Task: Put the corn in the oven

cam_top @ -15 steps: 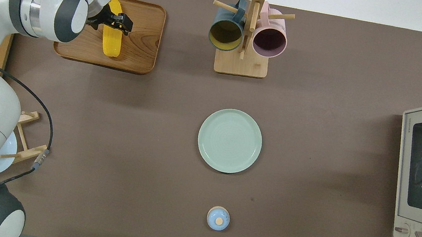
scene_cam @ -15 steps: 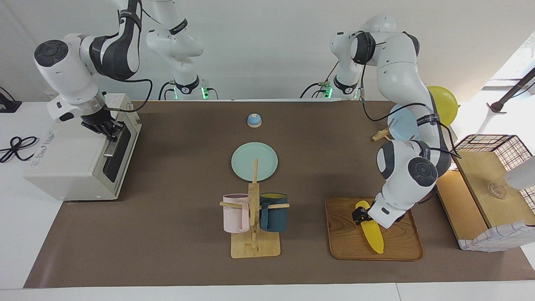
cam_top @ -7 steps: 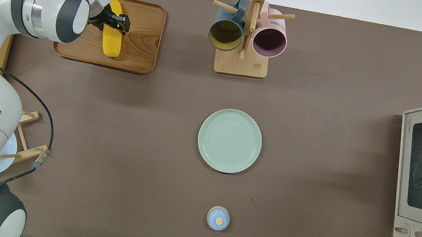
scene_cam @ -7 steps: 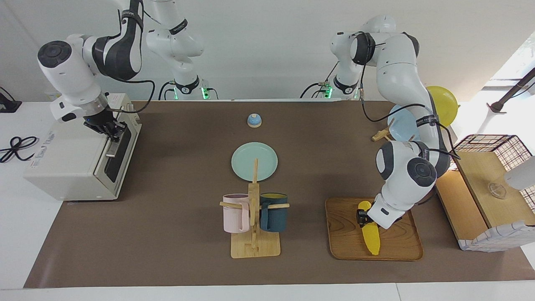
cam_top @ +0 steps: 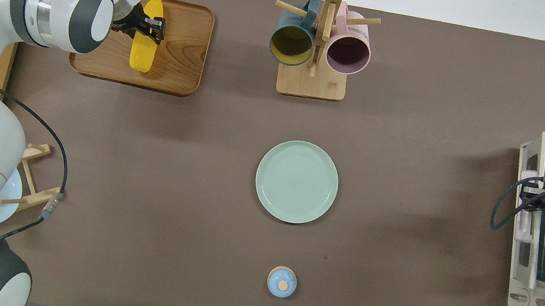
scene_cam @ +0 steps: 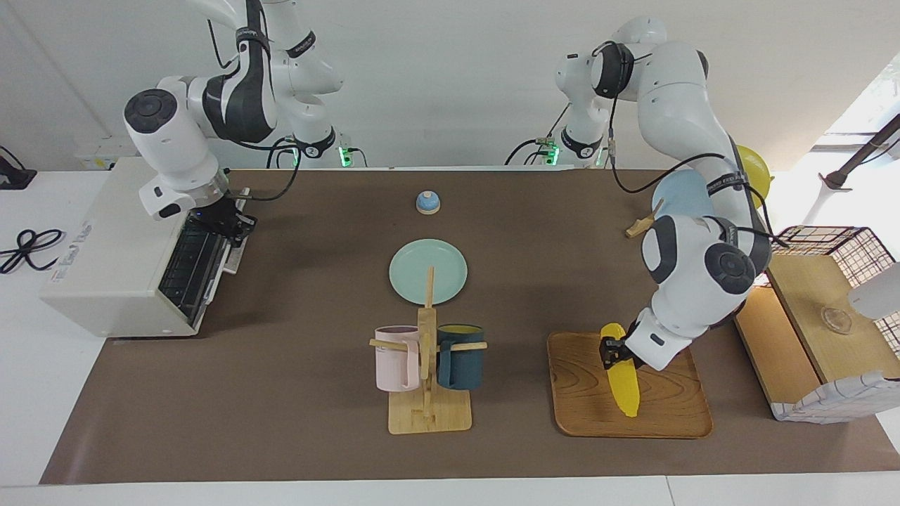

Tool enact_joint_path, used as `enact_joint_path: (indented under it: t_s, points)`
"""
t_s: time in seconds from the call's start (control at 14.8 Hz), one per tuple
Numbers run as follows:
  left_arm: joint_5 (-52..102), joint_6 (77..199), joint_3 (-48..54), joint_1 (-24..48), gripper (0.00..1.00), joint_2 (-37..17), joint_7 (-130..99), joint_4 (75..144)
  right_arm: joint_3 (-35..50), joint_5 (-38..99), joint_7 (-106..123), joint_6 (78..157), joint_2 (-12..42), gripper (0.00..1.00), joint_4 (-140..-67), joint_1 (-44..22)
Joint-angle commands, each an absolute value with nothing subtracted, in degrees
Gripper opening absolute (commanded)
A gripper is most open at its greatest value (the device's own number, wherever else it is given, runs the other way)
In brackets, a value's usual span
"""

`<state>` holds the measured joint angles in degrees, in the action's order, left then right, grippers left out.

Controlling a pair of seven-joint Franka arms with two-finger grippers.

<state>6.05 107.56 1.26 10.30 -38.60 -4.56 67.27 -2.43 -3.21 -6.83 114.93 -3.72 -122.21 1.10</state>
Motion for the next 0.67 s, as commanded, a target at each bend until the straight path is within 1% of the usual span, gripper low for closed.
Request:
enact_joint_path:
  t_s: [0.0,0.2,0.34,0.4,0.61]
  points:
    - [7.03,105.21,0.79,13.43,0.0,-26.49,-11.22,78.53,-2.55,-3.43,-7.12,121.09,-2.29,0.0,-126.81,1.41]
    - [7.03,105.82,0.79,17.92,0.0,-18.39,-18.35,88.04,-2.46,-2.99,-6.86,125.58,0.87,0.0,-127.88,1.32]
    - [7.03,105.38,0.88,22.56,0.0,-15.57,-22.04,92.35,-2.2,-2.9,-7.12,130.4,0.88,0.0,-130.85,-0.07]
    - [7.12,106.51,0.79,25.11,0.0,-13.99,-22.76,95.68,-2.28,-2.9,-7.21,131.73,0.79,0.0,-131.65,-1.13]
    - [7.12,117.03,0.88,31.96,0.0,-10.65,-29.42,104.65,-2.2,-1.94,-7.21,132.36,1.4,0.0,-132.01,-1.67]
